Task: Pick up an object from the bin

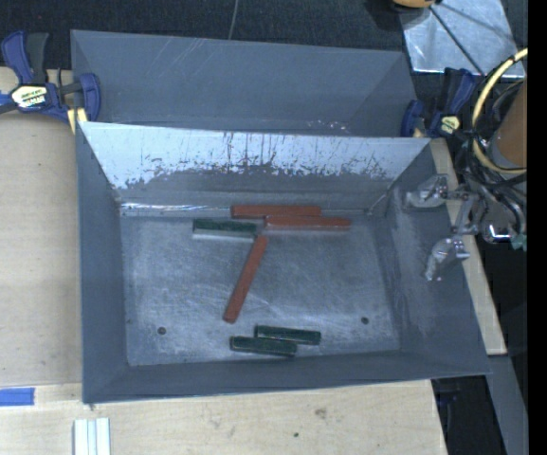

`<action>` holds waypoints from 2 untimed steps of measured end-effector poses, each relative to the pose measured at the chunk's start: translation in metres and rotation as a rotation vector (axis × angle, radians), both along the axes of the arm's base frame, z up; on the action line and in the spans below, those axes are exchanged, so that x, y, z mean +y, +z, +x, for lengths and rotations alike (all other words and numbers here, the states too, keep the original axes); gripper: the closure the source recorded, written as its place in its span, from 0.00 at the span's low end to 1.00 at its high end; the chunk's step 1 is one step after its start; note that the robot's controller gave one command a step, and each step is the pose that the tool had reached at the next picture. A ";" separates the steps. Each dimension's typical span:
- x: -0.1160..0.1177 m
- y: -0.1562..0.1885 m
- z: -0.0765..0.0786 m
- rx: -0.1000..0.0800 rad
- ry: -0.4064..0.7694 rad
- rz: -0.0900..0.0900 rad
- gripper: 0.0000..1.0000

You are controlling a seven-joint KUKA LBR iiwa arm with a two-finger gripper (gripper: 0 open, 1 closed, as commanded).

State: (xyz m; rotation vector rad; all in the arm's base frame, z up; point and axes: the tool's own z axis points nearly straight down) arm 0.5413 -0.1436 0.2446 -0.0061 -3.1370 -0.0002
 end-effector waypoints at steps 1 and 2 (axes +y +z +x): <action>0.001 0.005 0.002 -0.008 0.003 -0.002 0.00; 0.023 -0.034 0.014 -0.017 0.045 -0.005 0.00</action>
Offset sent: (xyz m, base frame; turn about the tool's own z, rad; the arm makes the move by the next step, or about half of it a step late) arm 0.0332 0.0776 -0.1263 -0.1376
